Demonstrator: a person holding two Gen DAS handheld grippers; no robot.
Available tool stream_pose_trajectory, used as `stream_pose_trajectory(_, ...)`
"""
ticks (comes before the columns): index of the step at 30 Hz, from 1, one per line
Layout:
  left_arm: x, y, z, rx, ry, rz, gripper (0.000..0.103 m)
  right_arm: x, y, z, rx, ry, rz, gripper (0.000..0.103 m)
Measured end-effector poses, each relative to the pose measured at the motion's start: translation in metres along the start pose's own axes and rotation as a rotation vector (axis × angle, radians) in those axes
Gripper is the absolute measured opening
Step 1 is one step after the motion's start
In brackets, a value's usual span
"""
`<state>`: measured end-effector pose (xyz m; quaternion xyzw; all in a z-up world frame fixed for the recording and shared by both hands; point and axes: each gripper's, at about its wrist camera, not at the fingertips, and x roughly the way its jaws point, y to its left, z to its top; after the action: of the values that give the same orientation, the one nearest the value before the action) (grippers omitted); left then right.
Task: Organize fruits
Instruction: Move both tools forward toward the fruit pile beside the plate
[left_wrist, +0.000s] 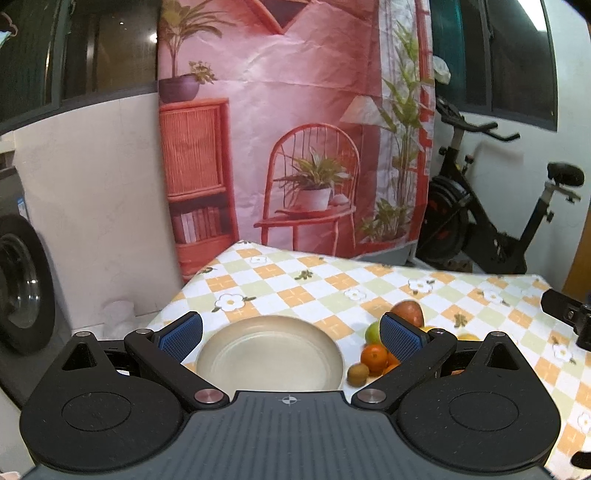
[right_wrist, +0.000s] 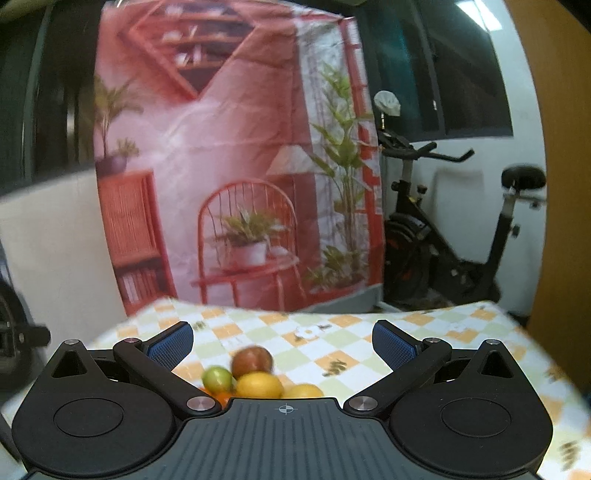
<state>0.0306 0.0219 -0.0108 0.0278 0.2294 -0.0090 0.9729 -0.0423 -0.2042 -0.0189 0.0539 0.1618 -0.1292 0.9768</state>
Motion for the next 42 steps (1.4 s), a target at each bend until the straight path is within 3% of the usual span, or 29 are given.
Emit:
stream_pose_trajectory(2, 0.005, -0.003, 0.0, 0.019, -0.014, 0.021, 0.103, 0.007, -0.015, -0.006, 0.042, -0.012, 0.009, 0.103)
stream_pose_trajectory(5, 0.013, -0.005, 0.001, 0.026, -0.032, 0.015, 0.103, 0.014, -0.023, -0.013, -0.032, -0.032, -0.037, 0.103)
stream_pose_trajectory(11, 0.029, -0.014, -0.003, 0.06, -0.074, 0.009, 0.102, 0.032, -0.037, -0.026, -0.058, -0.023, -0.03, 0.103)
stream_pose_trajectory(16, 0.045, -0.029, -0.008, 0.089, -0.039, -0.036, 0.098, 0.041, -0.037, -0.047, -0.12, 0.039, 0.037, 0.103)
stream_pose_trajectory(21, 0.058, -0.04, -0.008, 0.089, -0.015, -0.087, 0.098, 0.049, -0.037, -0.055, -0.167, 0.067, 0.027, 0.103)
stream_pose_trajectory(32, 0.076, -0.058, 0.0, -0.009, -0.013, -0.125, 0.092, 0.06, -0.054, -0.053, -0.214, 0.121, 0.066, 0.103)
stream_pose_trajectory(38, 0.081, -0.072, -0.03, -0.012, 0.036, -0.166, 0.092, 0.07, -0.078, -0.062, -0.181, 0.193, 0.123, 0.1)
stream_pose_trajectory(42, 0.091, -0.076, -0.044, 0.015, 0.089, -0.154, 0.085, 0.078, -0.086, -0.076, -0.14, 0.238, 0.169, 0.098)
